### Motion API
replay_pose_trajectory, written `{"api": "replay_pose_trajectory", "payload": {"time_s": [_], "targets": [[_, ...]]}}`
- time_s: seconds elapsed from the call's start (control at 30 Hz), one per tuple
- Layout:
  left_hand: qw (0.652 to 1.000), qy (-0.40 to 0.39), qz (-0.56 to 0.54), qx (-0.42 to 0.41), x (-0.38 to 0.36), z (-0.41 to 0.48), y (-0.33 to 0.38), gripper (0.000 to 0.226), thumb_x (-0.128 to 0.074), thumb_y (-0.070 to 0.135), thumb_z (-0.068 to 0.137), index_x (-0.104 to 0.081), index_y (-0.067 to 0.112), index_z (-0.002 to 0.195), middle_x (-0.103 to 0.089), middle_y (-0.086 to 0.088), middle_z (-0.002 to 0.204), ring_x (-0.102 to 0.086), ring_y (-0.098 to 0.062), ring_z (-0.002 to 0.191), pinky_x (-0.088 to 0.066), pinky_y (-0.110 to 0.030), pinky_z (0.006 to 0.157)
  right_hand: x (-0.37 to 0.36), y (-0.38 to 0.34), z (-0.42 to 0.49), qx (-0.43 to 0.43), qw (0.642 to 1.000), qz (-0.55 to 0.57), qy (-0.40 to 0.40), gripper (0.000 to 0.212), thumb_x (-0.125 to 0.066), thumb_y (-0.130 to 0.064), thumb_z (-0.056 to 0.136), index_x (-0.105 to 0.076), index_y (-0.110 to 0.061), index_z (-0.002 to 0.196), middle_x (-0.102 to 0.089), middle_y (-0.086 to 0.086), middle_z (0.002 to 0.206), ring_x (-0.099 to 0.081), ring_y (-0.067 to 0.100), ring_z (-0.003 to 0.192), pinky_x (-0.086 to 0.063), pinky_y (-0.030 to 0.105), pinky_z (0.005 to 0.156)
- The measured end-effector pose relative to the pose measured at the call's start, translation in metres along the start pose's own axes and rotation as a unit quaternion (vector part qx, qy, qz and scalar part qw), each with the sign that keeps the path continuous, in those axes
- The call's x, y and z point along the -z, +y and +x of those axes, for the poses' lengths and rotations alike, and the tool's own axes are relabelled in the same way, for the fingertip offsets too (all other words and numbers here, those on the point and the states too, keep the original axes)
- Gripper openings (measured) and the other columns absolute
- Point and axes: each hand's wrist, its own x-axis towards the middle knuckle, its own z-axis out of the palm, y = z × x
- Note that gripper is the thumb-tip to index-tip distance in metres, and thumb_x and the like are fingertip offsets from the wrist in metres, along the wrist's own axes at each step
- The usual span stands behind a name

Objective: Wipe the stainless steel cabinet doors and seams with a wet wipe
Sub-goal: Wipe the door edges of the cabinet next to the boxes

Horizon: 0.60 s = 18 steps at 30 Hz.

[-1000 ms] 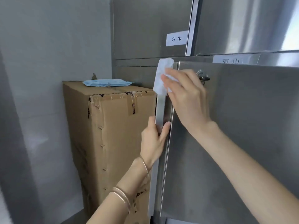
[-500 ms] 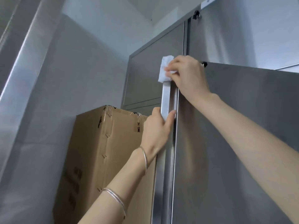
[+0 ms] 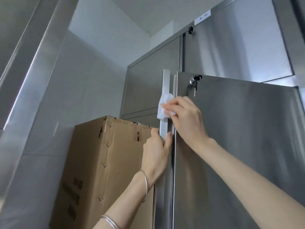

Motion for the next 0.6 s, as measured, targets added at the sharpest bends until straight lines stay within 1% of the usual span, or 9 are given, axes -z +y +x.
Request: {"api": "replay_pose_trajectory", "payload": {"time_s": [0.1,0.17,0.23,0.33,0.4,0.43,0.5,0.57,0.6], "targets": [[1.000,0.008,0.011,0.000,-0.001,-0.001,0.003,0.031,-0.043,0.037,0.098,-0.030,0.021,0.075,-0.044,0.002,0.063,-0.044,-0.030,0.066,-0.024,-0.038,0.059,0.009,0.010,0.027,-0.005,0.999,-0.023,-0.033,0.017,-0.068,-0.001,0.080,-0.076,-0.008,0.093,-0.065,0.011,0.082,-0.056,0.031,0.080,-0.045,0.035,0.067],[1.000,0.004,0.006,0.003,-0.001,0.000,0.001,0.027,-0.042,0.037,0.098,-0.035,0.017,0.082,-0.047,0.000,0.066,-0.050,-0.036,0.072,-0.034,-0.038,0.062,0.002,0.021,0.072,-0.030,0.994,-0.088,-0.048,0.022,-0.058,-0.003,0.088,-0.073,-0.010,0.102,-0.064,0.012,0.091,-0.051,0.031,0.092,-0.040,0.036,0.072],[1.000,-0.006,0.002,0.007,0.001,0.001,-0.001,0.028,-0.042,0.039,0.098,-0.039,0.013,0.089,-0.052,-0.004,0.071,-0.054,-0.038,0.079,-0.041,-0.039,0.068,-0.006,0.028,0.102,-0.055,0.986,-0.143,-0.062,0.026,-0.050,-0.003,0.091,-0.071,-0.009,0.105,-0.062,0.012,0.096,-0.048,0.028,0.099,-0.041,0.035,0.072],[1.000,-0.009,-0.002,0.015,0.000,0.000,0.001,0.029,-0.042,0.039,0.098,-0.040,0.011,0.092,-0.052,-0.004,0.072,-0.054,-0.038,0.080,-0.041,-0.039,0.069,-0.010,0.025,0.087,-0.105,0.984,-0.132,-0.052,0.023,-0.047,-0.001,0.087,-0.068,-0.004,0.094,-0.060,0.012,0.089,-0.047,0.026,0.093,-0.036,0.031,0.065],[1.000,-0.004,-0.006,0.018,-0.001,-0.002,0.003,0.029,-0.042,0.038,0.098,-0.039,0.012,0.088,-0.050,-0.002,0.068,-0.052,-0.036,0.076,-0.039,-0.039,0.065,-0.006,0.017,0.053,-0.058,0.990,-0.127,-0.025,0.015,-0.052,0.005,0.081,-0.066,-0.001,0.084,-0.062,0.011,0.078,-0.049,0.028,0.085,-0.040,0.035,0.062],[1.000,-0.001,-0.006,0.020,-0.001,-0.003,0.003,0.029,-0.042,0.038,0.098,-0.038,0.012,0.086,-0.049,-0.002,0.067,-0.050,-0.035,0.074,-0.036,-0.038,0.063,-0.002,0.012,0.037,-0.036,0.992,-0.119,-0.015,0.013,-0.057,0.008,0.075,-0.066,-0.001,0.079,-0.063,0.010,0.072,-0.051,0.028,0.080,-0.041,0.034,0.058],[1.000,0.002,-0.008,0.021,0.000,-0.005,0.004,0.031,-0.042,0.039,0.098,-0.038,0.011,0.086,-0.048,-0.001,0.065,-0.049,-0.033,0.071,-0.034,-0.038,0.061,0.004,0.009,0.024,-0.012,0.993,-0.114,-0.002,0.015,-0.061,0.012,0.068,-0.066,-0.001,0.074,-0.062,0.008,0.066,-0.055,0.028,0.074,-0.037,0.029,0.054],[1.000,-0.006,-0.012,0.014,0.003,-0.006,0.004,0.032,-0.043,0.041,0.097,-0.040,0.010,0.088,-0.047,0.002,0.062,-0.047,-0.028,0.066,-0.033,-0.037,0.059,0.004,0.011,0.042,-0.039,0.990,-0.134,-0.022,0.013,-0.058,0.008,0.076,-0.066,-0.002,0.078,-0.060,0.009,0.073,-0.052,0.026,0.084,-0.028,0.027,0.059],[1.000,-0.009,-0.014,0.009,0.004,-0.006,0.004,0.033,-0.044,0.042,0.097,-0.041,0.011,0.089,-0.046,0.004,0.061,-0.046,-0.024,0.063,-0.033,-0.036,0.058,0.003,0.013,0.057,-0.061,0.986,-0.152,-0.031,0.014,-0.054,0.007,0.081,-0.065,-0.001,0.084,-0.058,0.009,0.081,-0.049,0.025,0.090,-0.027,0.025,0.062]]}}
